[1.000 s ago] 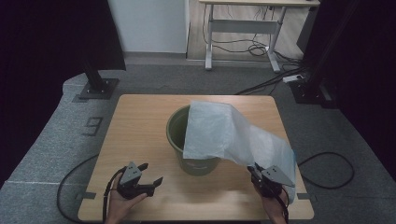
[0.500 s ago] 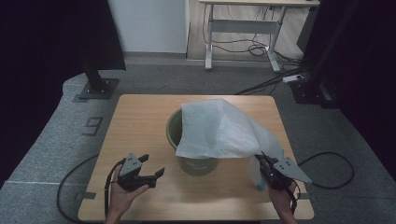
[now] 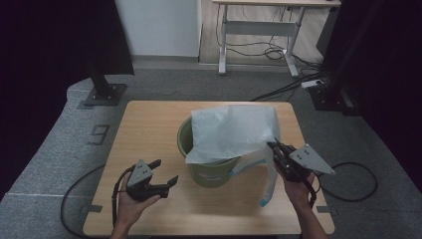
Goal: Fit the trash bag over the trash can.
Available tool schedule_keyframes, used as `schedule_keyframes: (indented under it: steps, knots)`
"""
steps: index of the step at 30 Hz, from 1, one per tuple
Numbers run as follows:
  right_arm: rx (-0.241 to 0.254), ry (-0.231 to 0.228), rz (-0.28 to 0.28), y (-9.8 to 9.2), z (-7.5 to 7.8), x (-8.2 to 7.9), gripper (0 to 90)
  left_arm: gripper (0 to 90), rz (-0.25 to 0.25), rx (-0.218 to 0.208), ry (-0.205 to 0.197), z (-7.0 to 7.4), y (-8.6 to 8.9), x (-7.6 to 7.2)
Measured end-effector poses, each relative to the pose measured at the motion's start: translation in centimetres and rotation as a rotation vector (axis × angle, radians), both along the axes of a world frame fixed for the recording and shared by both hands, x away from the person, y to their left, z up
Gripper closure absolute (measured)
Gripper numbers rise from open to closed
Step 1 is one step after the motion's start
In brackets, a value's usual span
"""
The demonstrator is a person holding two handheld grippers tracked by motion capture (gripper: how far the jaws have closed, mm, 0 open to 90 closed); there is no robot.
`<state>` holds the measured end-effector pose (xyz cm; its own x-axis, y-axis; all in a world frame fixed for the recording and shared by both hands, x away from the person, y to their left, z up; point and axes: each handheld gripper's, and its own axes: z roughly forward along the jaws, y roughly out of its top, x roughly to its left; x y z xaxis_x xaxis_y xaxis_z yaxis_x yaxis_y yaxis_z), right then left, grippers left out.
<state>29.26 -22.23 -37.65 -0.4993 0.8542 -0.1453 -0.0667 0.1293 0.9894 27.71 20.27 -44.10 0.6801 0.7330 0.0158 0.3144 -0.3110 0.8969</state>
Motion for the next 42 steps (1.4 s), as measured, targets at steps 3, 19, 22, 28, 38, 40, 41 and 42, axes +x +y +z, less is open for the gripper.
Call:
schedule_keyframes:
  steps: [3, 19, 22, 28, 38, 40, 41, 42]
  knots:
    - [-0.017, -0.014, 0.021, 1.1, 0.4, 0.0, 88.2, 17.9, 0.002, -0.004, -0.012, 0.4, 0.1, -0.2]
    - [-0.003, 0.023, 0.014, 0.3, 0.1, -0.1, 88.1, 17.9, -0.030, -0.008, -0.054, 2.6, -1.8, 0.1]
    - [-0.002, 0.038, 0.022, 0.4, 0.1, 0.2, 88.0, 17.7, -0.023, -0.032, -0.051, 2.8, -2.2, -0.2]
    - [0.013, 0.071, 0.019, 0.4, 0.3, 0.7, 88.0, 17.4, 0.014, -0.054, -0.034, 3.4, -3.4, -0.3]
    - [0.027, 0.111, 0.025, 0.9, 1.2, 0.8, 88.0, 16.9, 0.007, -0.061, -0.014, 4.8, -5.4, -0.1]
    - [0.022, 0.110, 0.028, 1.1, 1.6, 0.8, 88.0, 16.6, 0.006, -0.057, -0.012, 5.0, -5.8, -0.1]
    - [0.019, 0.109, 0.028, 1.2, 1.7, 0.8, 88.0, 16.3, 0.012, -0.051, -0.011, 5.0, -6.1, 0.0]
    - [0.017, 0.110, 0.027, 1.3, 1.9, 0.8, 88.0, 16.1, 0.015, -0.041, -0.013, 5.1, -6.3, 0.0]
